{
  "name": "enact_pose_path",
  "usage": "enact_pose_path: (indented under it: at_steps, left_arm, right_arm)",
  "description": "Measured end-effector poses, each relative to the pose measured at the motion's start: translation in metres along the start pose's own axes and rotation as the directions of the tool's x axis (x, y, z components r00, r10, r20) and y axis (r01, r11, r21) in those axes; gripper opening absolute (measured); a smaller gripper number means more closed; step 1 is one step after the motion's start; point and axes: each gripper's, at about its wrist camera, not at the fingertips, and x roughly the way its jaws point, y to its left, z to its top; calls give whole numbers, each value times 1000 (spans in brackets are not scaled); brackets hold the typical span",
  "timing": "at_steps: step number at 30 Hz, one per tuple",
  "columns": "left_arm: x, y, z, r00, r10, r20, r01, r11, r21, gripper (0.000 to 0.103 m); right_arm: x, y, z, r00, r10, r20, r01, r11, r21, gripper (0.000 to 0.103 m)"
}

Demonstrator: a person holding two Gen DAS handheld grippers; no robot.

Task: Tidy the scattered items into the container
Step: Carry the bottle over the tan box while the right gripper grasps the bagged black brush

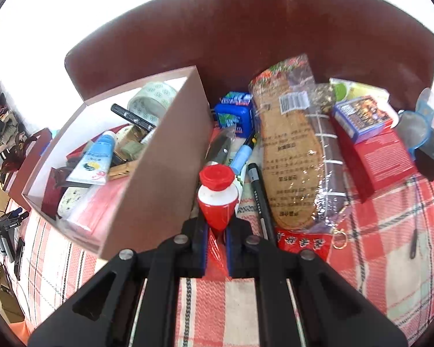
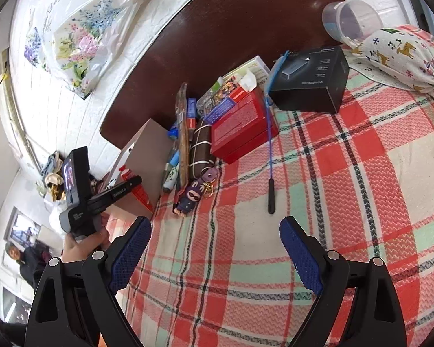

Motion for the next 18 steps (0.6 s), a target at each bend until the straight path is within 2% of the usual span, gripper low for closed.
enact_pose_path:
  at_steps: [11,18]
  left_arm:
    - [-56,35,8,996,-48,81,53,997,-55,8]
    - [-88,71,13,985,-73,155,90,990,-105,9]
  right_arm:
    - [17,48,-3,999,9,-43,-13,995,-102,91]
    - [62,105,13,995,44,-86,-64,969,-239,91]
